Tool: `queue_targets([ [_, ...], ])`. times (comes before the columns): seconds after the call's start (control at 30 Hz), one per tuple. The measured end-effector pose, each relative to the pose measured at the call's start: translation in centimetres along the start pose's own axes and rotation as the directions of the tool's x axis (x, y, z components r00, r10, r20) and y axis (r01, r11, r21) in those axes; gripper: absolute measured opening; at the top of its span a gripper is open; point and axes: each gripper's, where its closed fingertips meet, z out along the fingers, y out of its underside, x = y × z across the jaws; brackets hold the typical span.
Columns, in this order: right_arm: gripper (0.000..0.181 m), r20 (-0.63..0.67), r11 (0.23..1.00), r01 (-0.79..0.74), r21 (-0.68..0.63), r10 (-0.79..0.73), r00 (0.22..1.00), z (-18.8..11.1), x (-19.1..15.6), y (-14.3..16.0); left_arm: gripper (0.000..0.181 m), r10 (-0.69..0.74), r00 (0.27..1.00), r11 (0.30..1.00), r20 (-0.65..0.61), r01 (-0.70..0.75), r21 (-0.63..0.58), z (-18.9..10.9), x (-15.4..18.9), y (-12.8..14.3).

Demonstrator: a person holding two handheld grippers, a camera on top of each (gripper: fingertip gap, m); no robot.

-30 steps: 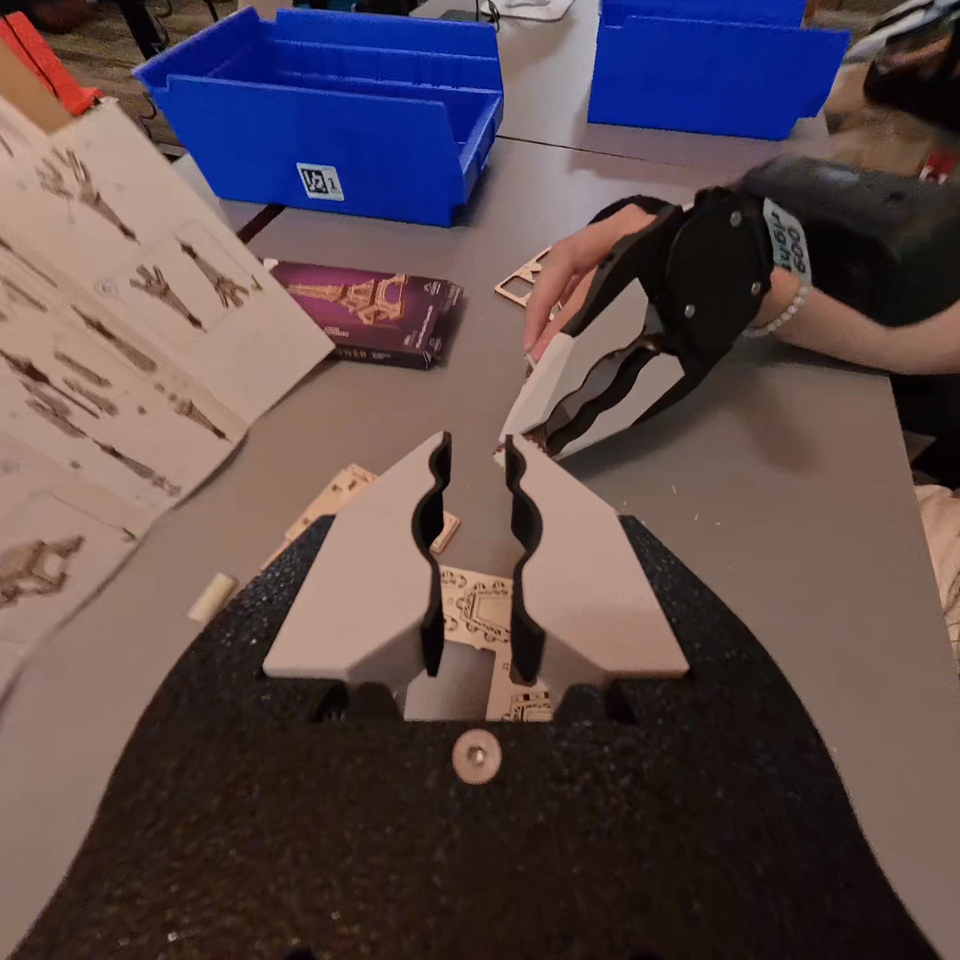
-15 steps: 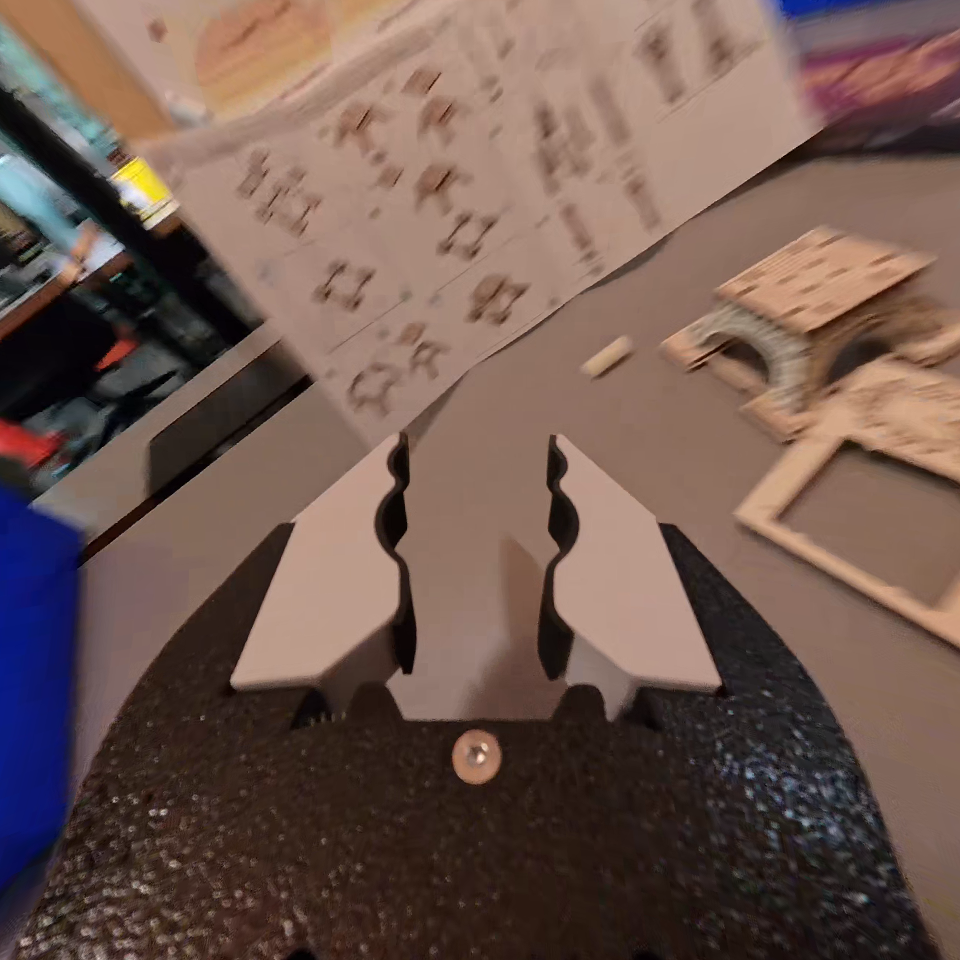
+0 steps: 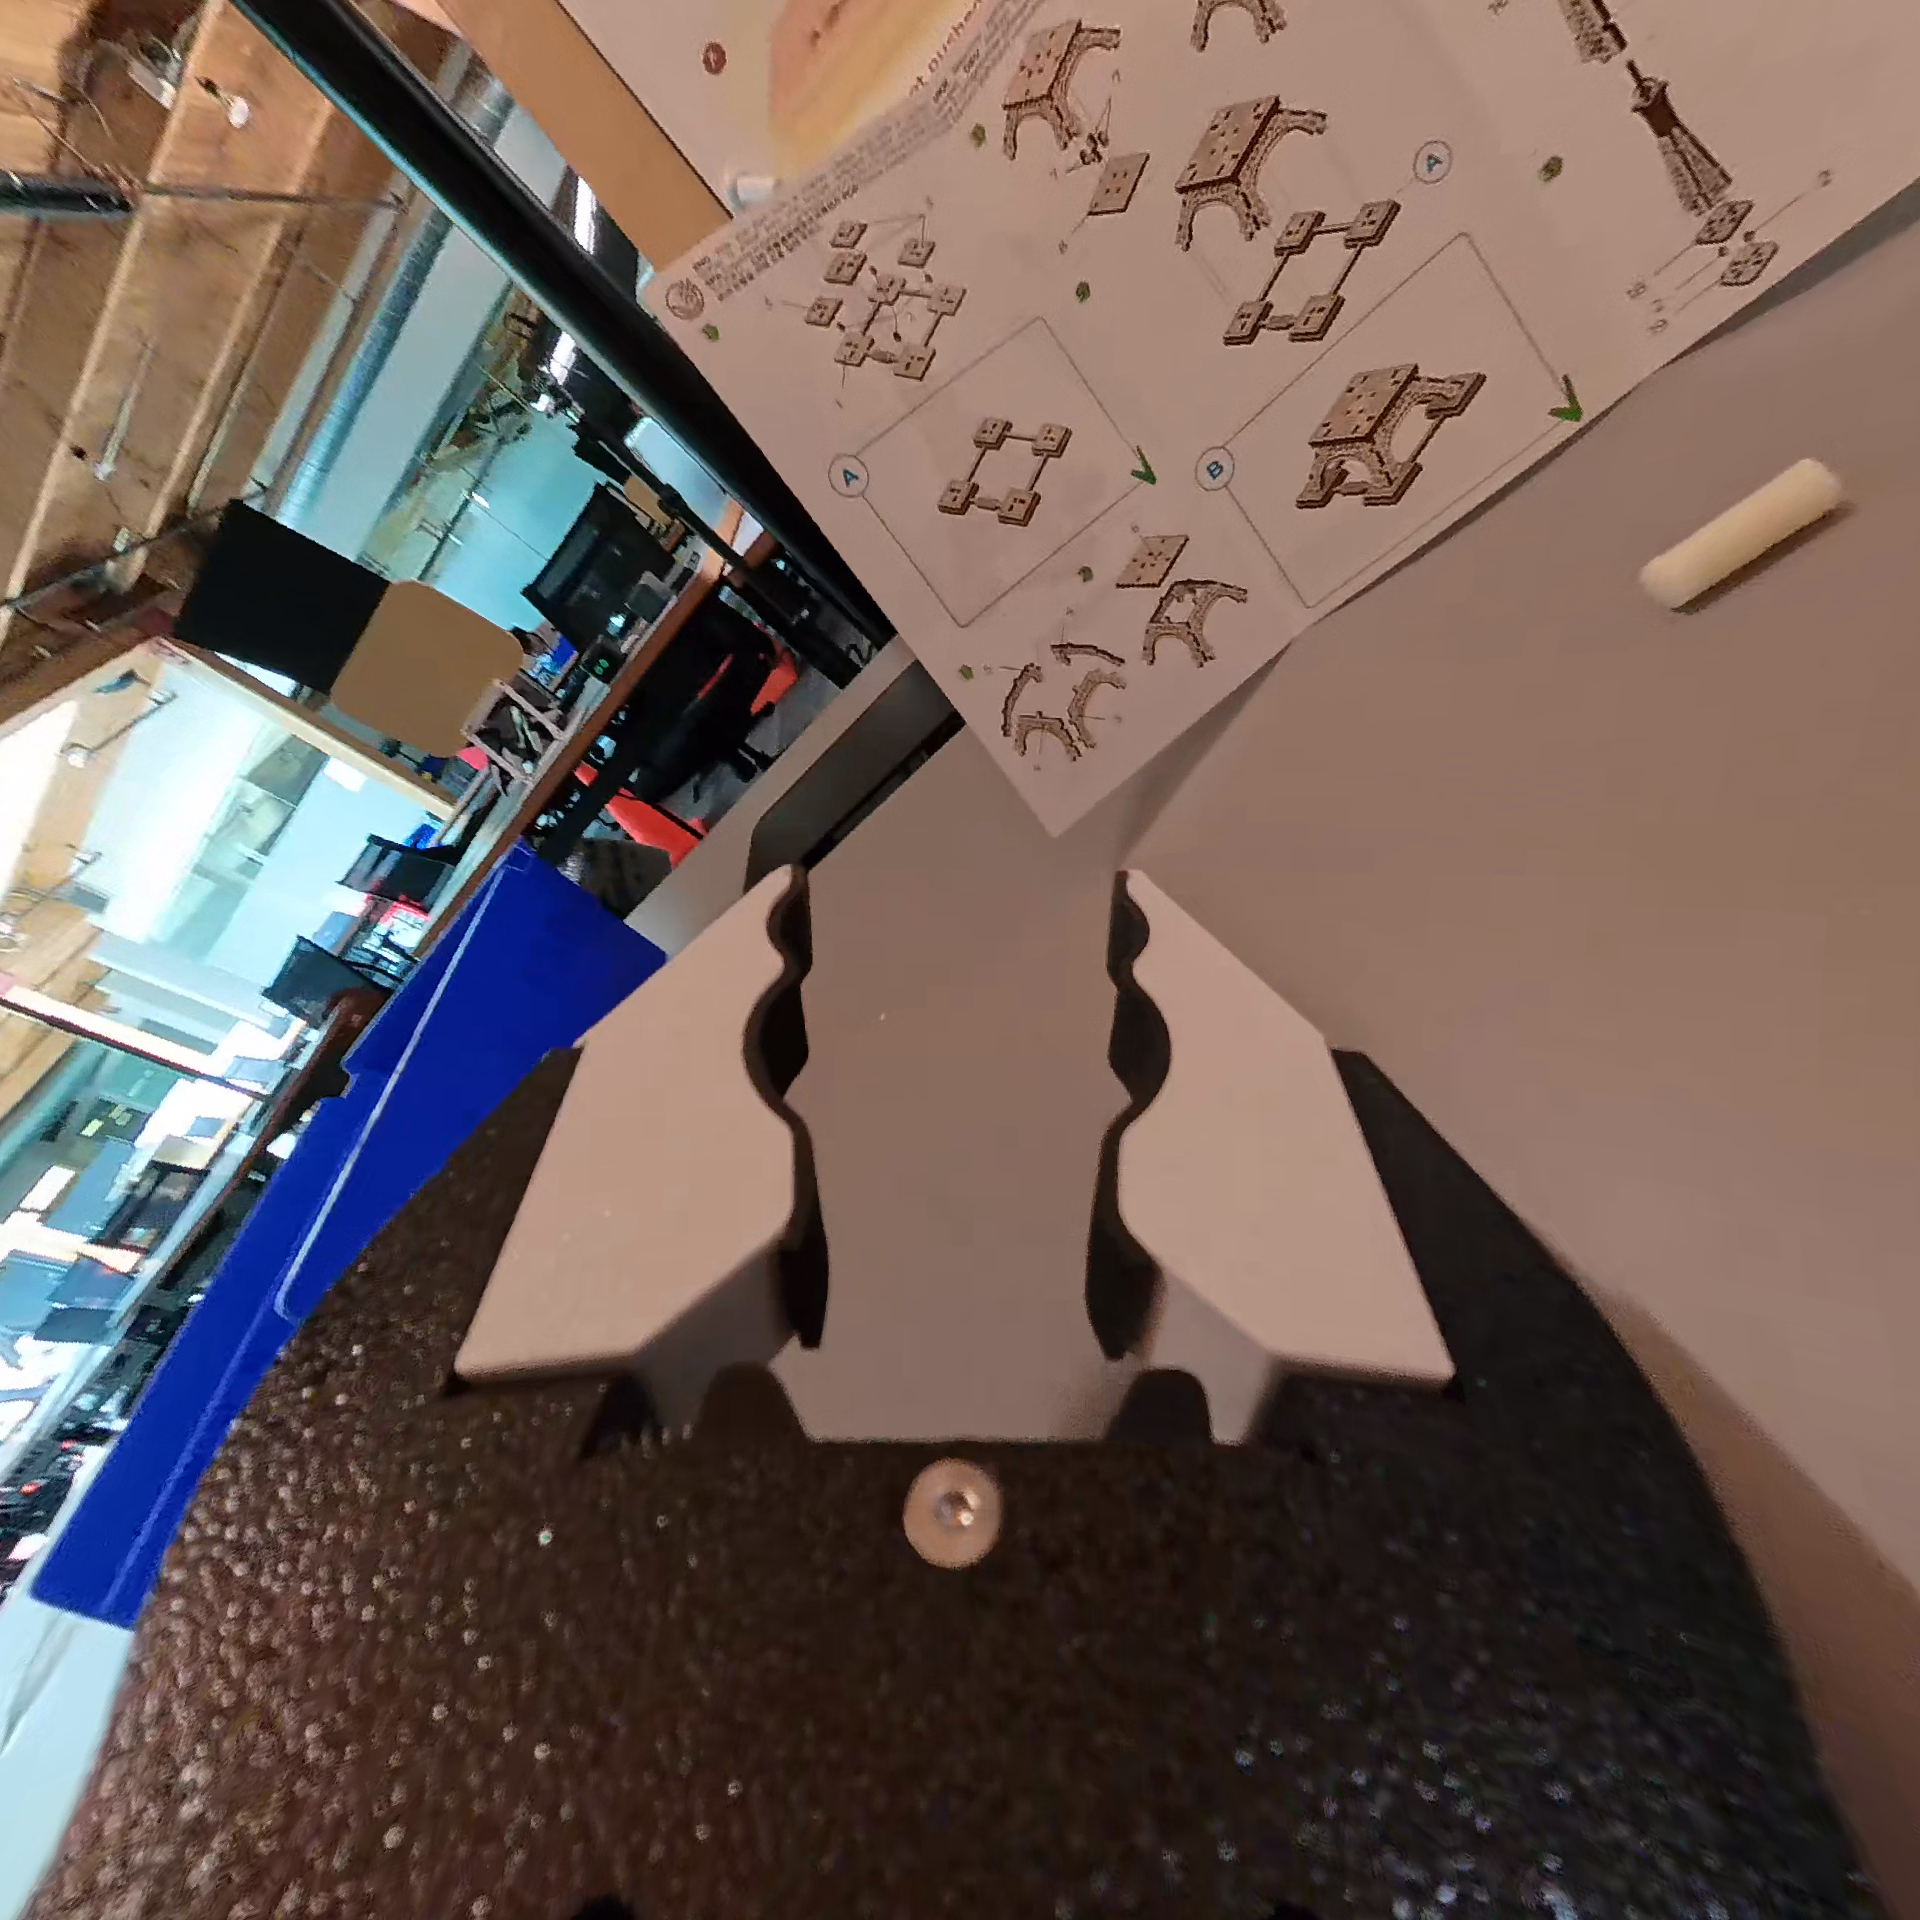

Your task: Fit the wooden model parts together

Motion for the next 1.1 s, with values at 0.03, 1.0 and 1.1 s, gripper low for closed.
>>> queue_targets([
  [0.03, 0.067, -0.023, 1.0, 0.013, -0.002, -0.013, 1.0, 0.0, 0.2, 0.0, 0.055, 0.015, 1.0, 1.0, 0.011, -0.015, 0.005, 0.0, -0.1, -0.1],
  [1.0, 0.058, -0.03, 0.995, 0.097, 0.026, -0.096, 0.995, 0.0, -0.7, -0.7, 0.046, 0.031, 0.996, 0.999, -0.081, -0.028, 0.047, -0.7, 1.4, -1.5],
  [1.1, 0.057, -0.019, 0.996, 0.087, 0.021, -0.086, 0.996, 0.1, -0.9, -0.5, 0.046, 0.04, 0.995, 0.998, -0.091, -0.036, 0.046, -0.7, 1.8, -1.5],
])
